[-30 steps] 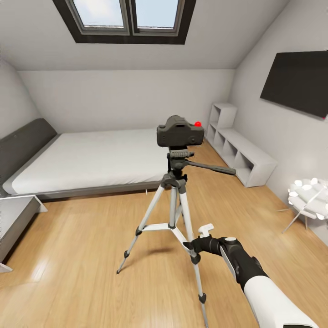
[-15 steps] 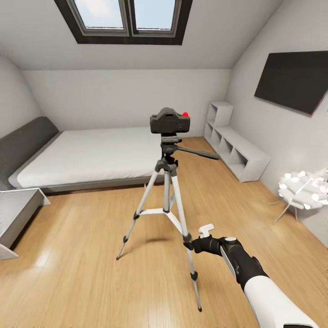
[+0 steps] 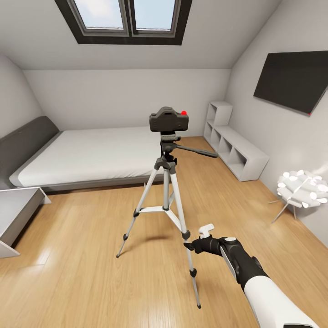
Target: Attach the digital camera to the camera tripod in the bedroom.
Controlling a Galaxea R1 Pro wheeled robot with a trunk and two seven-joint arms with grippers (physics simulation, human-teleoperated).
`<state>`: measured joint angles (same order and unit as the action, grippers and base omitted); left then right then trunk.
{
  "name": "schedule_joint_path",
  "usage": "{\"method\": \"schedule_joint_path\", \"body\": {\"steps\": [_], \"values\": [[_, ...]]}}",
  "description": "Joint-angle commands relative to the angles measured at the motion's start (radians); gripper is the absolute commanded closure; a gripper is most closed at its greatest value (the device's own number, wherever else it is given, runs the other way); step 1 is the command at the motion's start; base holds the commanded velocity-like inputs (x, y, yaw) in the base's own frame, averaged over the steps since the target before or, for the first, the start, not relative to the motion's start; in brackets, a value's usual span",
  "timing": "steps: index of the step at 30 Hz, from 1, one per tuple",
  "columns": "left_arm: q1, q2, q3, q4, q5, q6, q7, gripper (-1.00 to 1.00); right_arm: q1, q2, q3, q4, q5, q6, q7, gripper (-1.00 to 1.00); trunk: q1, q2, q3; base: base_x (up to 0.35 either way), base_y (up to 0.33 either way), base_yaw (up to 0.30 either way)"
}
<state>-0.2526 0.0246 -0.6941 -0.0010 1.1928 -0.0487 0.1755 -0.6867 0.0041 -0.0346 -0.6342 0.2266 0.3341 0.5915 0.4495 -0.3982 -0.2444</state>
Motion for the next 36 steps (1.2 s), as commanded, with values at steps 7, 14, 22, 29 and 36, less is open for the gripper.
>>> {"method": "schedule_joint_path", "body": {"steps": [7,14,22,29,36], "values": [[-0.001,0.001,-0.008,0.000,0.008,-0.002,0.003,-1.00,-0.001,0.001,-0.004,-0.001,0.006,0.005,0.007,-1.00,0.001,-0.002,-0.002,-0.003,-0.001,0.000],[-0.001,0.001,-0.008,0.000,0.008,-0.002,0.003,-1.00,-0.001,0.000,-0.006,0.005,0.000,0.010,0.003,-1.00,0.001,-0.002,-0.002,0.000,0.000,0.000],[-0.001,0.001,-0.008,0.000,0.007,-0.002,0.003,-1.00,-0.001,-0.058,-0.007,0.214,-0.002,0.008,-0.039,-1.00,0.001,-0.002,-0.002,0.000,0.000,0.000],[-0.001,0.000,-0.008,0.001,0.007,-0.002,0.003,-1.00,-0.001,-0.137,-0.006,0.499,0.000,-0.017,-0.087,-1.00,0.001,-0.002,-0.002,0.000,0.000,0.000],[-0.001,0.000,-0.008,0.001,0.007,-0.001,0.004,-1.00,-0.002,-0.180,-0.004,0.632,-0.003,-0.063,-0.130,-1.00,0.001,-0.002,-0.002,0.000,0.000,0.000]]}}
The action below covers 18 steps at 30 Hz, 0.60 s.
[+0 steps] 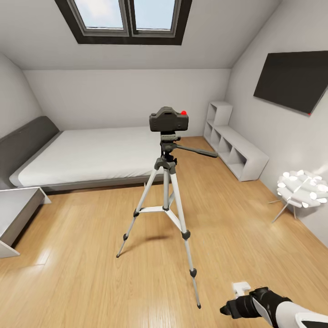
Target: Attach the digital camera to the camera tripod in the bedroom.
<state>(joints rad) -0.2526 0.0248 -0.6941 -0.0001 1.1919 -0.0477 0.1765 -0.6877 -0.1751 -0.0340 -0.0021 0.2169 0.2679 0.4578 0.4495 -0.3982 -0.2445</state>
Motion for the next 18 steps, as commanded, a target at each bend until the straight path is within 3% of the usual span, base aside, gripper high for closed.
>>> {"method": "schedule_joint_path", "body": {"steps": [1,8,13,18], "values": [[-0.001,0.000,-0.008,0.000,0.008,-0.002,0.003,-1.00,0.005,-0.003,-0.005,0.007,0.006,0.000,-0.004,-1.00,0.001,-0.002,-0.002,0.000,0.000,0.000],[-0.001,0.000,-0.008,0.000,0.008,-0.001,0.002,-1.00,0.175,-0.005,-0.009,0.030,-0.001,-0.028,-0.099,-1.00,0.001,-0.002,-0.002,0.000,0.000,0.000],[-0.001,0.000,-0.008,0.000,0.008,0.000,0.002,-1.00,0.290,0.000,-0.012,0.033,-0.017,-0.102,-0.178,-1.00,0.001,-0.002,-0.002,0.000,0.000,0.000],[-0.001,0.000,-0.008,0.000,0.008,0.000,0.002,-1.00,0.366,0.001,-0.013,0.035,-0.025,-0.171,-0.252,-1.00,0.001,-0.002,-0.002,0.000,0.000,0.000]]}}
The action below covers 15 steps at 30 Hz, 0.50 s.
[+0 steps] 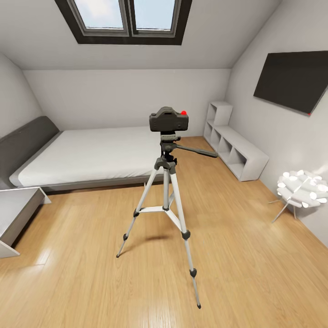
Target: Attach the digital camera to the camera tripod in the bedroom.
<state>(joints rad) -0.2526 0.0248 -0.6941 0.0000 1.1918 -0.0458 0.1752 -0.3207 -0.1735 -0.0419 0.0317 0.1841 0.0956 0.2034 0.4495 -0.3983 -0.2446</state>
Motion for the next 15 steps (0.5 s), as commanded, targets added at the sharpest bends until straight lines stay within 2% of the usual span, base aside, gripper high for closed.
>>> {"method": "schedule_joint_path", "body": {"steps": [1,6,15], "values": [[-0.001,0.000,-0.008,0.000,0.008,-0.002,0.003,-1.00,0.021,0.000,-0.005,0.001,0.007,-0.013,-0.020,-1.00,0.001,-0.002,-0.002,0.000,0.000,0.000],[0.000,0.000,-0.008,0.000,0.008,-0.002,0.003,-1.00,0.055,0.000,-0.006,0.002,0.004,-0.031,-0.049,-1.00,0.001,-0.002,-0.002,0.000,0.000,0.000],[-0.001,0.000,-0.008,0.000,0.008,-0.002,0.004,-1.00,0.072,0.000,-0.006,0.002,0.003,-0.042,-0.062,-1.00,0.001,-0.002,-0.002,0.000,0.000,0.000]]}}
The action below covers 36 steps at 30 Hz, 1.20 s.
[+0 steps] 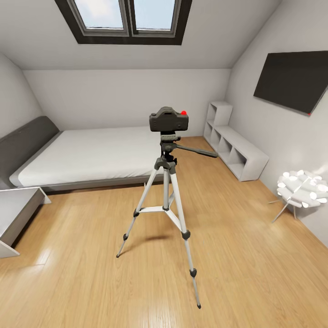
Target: Attach the digital camera to the camera tripod in the bedroom.
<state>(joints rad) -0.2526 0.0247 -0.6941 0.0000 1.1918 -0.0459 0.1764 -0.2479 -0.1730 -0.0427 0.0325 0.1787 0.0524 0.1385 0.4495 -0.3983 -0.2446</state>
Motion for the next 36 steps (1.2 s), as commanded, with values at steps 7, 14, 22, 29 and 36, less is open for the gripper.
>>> {"method": "schedule_joint_path", "body": {"steps": [7,14,22,29,36], "values": [[-0.001,0.000,-0.008,0.000,0.008,-0.002,0.003,-1.00,0.003,0.000,-0.005,0.001,0.008,-0.002,0.001,-1.00,0.000,-0.002,-0.002,0.000,0.000,0.000],[0.000,0.000,-0.008,0.000,0.008,-0.002,0.003,-1.00,0.004,0.001,-0.006,0.001,0.008,-0.002,0.001,-1.00,0.000,-0.002,-0.002,0.000,0.000,0.000],[-0.001,-0.002,-0.010,-0.002,-0.001,0.005,0.002,-1.00,0.004,0.003,-0.008,0.001,0.006,-0.053,0.002,-1.00,0.000,-0.002,0.003,0.000,0.000,0.000],[0.014,-0.017,-0.010,-0.003,-0.004,0.006,0.002,-1.00,0.004,0.014,-0.008,0.001,0.005,-0.054,0.001,-1.00,0.000,-0.002,0.014,0.000,0.000,0.000],[0.039,-0.018,-0.011,-0.003,-0.004,-0.003,0.003,-1.00,0.074,0.063,-0.013,0.001,-0.039,-0.109,-0.005,-1.00,0.000,-0.002,0.025,0.000,0.000,0.000]]}}
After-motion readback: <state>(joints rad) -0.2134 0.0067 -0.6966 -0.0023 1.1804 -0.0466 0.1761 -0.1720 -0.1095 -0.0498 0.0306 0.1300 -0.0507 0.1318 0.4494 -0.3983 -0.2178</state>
